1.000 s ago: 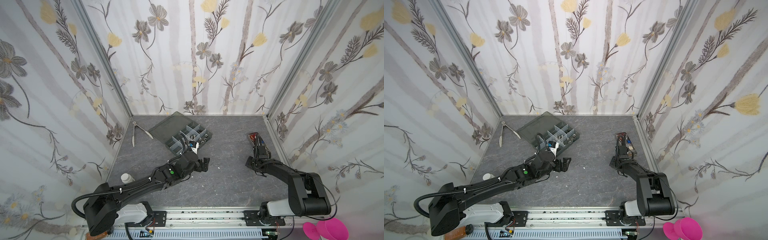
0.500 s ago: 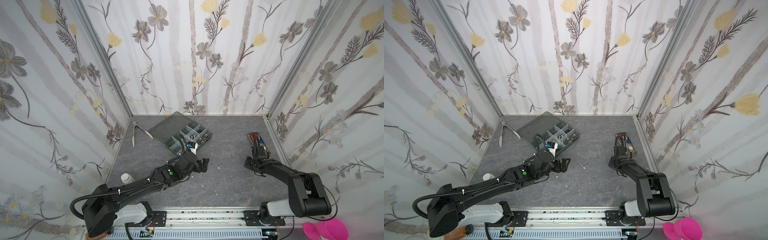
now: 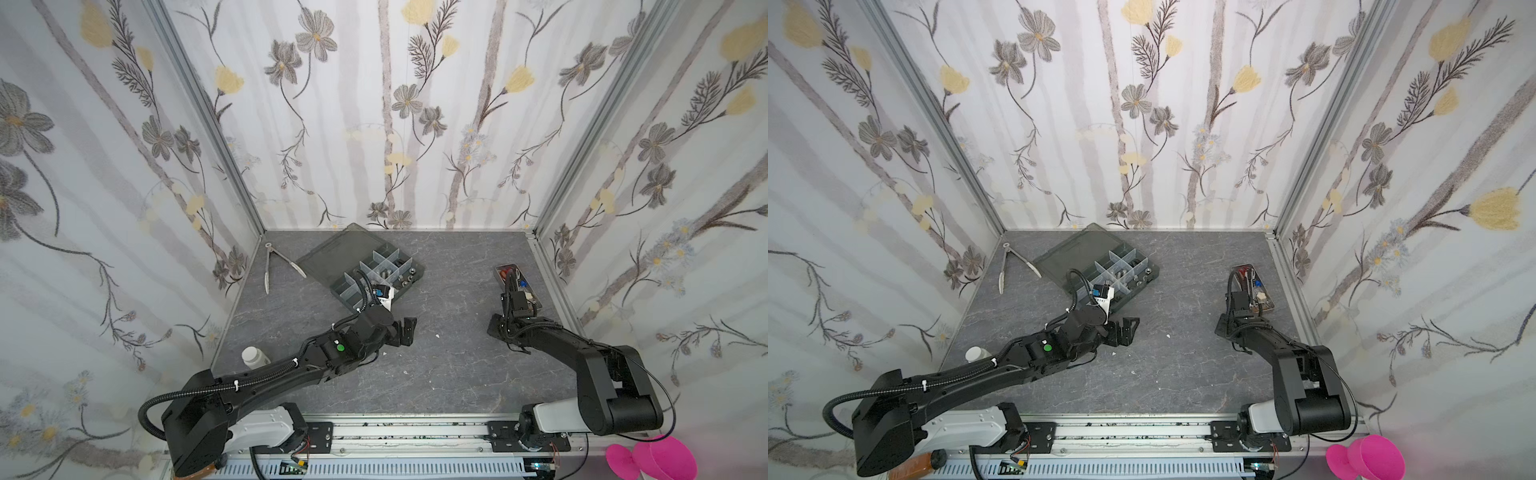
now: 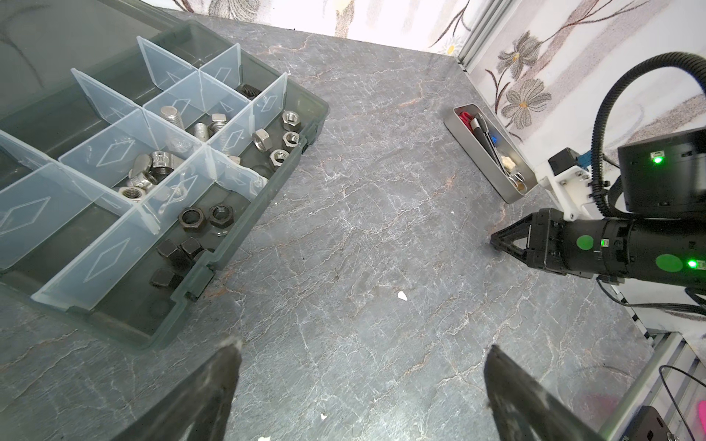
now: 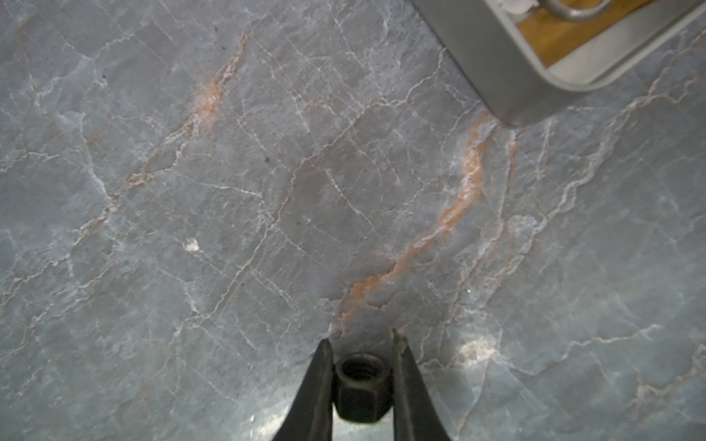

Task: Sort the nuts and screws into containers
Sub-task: 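Lower the right gripper onto the last black hex nut and close, then carry the black hex nut over the organizer with the right gripper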

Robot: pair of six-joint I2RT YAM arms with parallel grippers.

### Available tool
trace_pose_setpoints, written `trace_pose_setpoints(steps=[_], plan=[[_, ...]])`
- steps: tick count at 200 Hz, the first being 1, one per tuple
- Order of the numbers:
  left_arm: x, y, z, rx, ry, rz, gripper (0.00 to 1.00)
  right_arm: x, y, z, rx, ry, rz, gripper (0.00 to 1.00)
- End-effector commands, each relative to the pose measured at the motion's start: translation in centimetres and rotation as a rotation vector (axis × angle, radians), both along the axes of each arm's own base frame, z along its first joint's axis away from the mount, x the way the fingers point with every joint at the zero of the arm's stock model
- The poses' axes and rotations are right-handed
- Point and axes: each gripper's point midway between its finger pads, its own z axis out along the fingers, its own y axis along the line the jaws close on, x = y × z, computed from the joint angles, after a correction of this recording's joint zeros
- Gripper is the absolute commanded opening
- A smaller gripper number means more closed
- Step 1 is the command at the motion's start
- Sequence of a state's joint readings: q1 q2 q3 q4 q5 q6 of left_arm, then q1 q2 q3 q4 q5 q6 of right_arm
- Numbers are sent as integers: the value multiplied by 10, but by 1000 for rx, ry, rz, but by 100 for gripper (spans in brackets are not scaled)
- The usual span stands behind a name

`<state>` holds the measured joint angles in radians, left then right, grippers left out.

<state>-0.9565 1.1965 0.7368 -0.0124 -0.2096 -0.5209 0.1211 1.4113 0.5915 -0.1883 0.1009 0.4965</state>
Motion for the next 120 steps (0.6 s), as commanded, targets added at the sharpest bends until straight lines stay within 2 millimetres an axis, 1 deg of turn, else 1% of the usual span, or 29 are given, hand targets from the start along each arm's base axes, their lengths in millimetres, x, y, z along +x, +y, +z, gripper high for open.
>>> trace_pose_setpoints(steps=[1,23,37,52,72,76,78,81,87,89,91,93,97,100,103,104,105,116,120], plan=[[2,1,8,-25,-16,18,100,-6,5,2,15,20,13,17],[2,2,12,-32,-20,19,100,0,18,13,37,-16,48,16],[1,4,16,-33,-28,22,100,6,34,24,64,-47,89,16],[1,9,22,-37,-40,34,100,16,54,40,93,-91,136,16],[-1,18,31,-40,-60,55,100,30,90,62,143,-146,219,16],[-1,21,33,-42,-64,58,100,29,96,62,147,-143,234,16],[-2,22,34,-41,-66,62,100,36,101,72,153,-166,243,16],[-2,24,36,-43,-70,66,100,40,108,78,158,-180,256,16],[-2,28,39,-45,-76,76,100,44,119,83,165,-190,280,16],[-3,29,40,-46,-78,79,100,44,121,82,165,-185,284,16],[-3,31,40,-44,-79,80,100,46,128,87,171,-196,299,16],[-3,33,41,-44,-81,85,100,47,130,88,172,-198,302,16],[-4,36,43,-45,-86,91,100,50,142,94,181,-211,326,16],[-5,38,43,-42,-89,97,100,50,146,93,183,-206,335,16],[-5,40,45,-44,-93,102,100,54,152,97,187,-215,346,16],[-6,41,45,-44,-93,103,100,54,157,98,191,-215,358,16],[-6,42,45,-43,-93,105,100,54,157,98,191,-215,358,16],[-8,51,49,-45,-103,125,100,61,185,107,215,-228,411,16],[-9,54,50,-45,-107,130,100,62,192,107,220,-227,423,16]])
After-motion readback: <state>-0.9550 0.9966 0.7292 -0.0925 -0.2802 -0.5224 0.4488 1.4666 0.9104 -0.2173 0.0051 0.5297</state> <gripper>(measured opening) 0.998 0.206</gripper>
